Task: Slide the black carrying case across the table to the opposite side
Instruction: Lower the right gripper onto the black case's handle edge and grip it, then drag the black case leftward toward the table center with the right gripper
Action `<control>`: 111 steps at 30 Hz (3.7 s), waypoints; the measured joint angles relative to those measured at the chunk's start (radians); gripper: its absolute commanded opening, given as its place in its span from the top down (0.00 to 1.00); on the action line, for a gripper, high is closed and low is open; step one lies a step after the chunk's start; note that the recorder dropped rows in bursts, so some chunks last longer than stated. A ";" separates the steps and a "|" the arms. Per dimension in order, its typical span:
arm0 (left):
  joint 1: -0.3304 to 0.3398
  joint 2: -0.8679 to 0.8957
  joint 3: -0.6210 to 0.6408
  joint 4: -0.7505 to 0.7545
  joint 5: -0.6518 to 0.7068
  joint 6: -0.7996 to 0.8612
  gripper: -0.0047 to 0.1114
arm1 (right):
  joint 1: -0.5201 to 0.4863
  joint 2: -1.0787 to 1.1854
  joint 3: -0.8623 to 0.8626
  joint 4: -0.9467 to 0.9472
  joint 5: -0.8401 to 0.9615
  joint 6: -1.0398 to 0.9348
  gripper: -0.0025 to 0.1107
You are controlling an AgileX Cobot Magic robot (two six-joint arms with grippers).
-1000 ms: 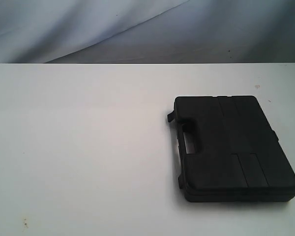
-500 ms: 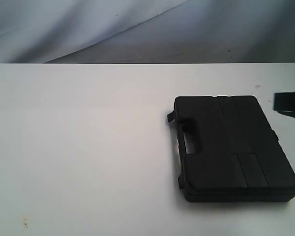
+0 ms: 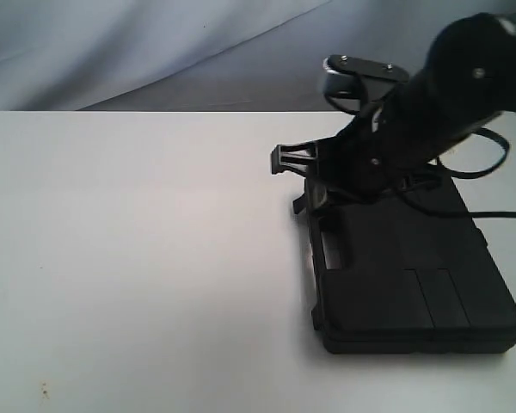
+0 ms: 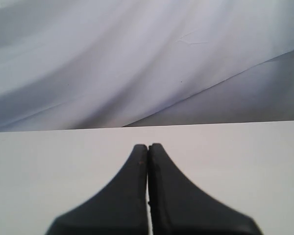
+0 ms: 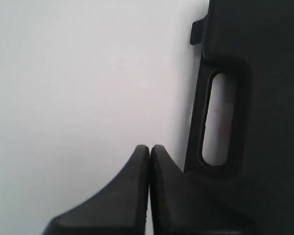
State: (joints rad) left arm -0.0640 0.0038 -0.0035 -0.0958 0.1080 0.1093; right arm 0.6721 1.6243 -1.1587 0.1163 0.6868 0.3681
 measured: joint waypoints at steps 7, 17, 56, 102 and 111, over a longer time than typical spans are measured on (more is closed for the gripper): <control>0.000 0.000 0.000 0.000 0.000 0.000 0.96 | 0.002 0.215 -0.166 -0.017 0.132 0.063 0.98; 0.000 0.000 0.000 0.000 0.000 0.000 0.96 | -0.002 0.304 -0.208 -0.071 0.153 0.115 0.67; 0.000 0.000 0.000 0.000 0.000 0.000 0.96 | -0.006 0.438 -0.210 -0.092 0.069 0.225 0.98; 0.000 0.000 0.000 0.000 0.000 0.000 0.96 | 0.175 0.898 -1.046 0.008 0.376 0.331 0.98; 0.000 0.000 0.000 0.000 0.000 0.000 0.96 | 0.175 0.898 -1.046 0.026 0.379 0.299 0.98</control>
State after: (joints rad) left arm -0.0640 0.0038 -0.0035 -0.0958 0.1080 0.1093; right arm 0.8473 2.5225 -2.2048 0.1418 1.0661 0.6670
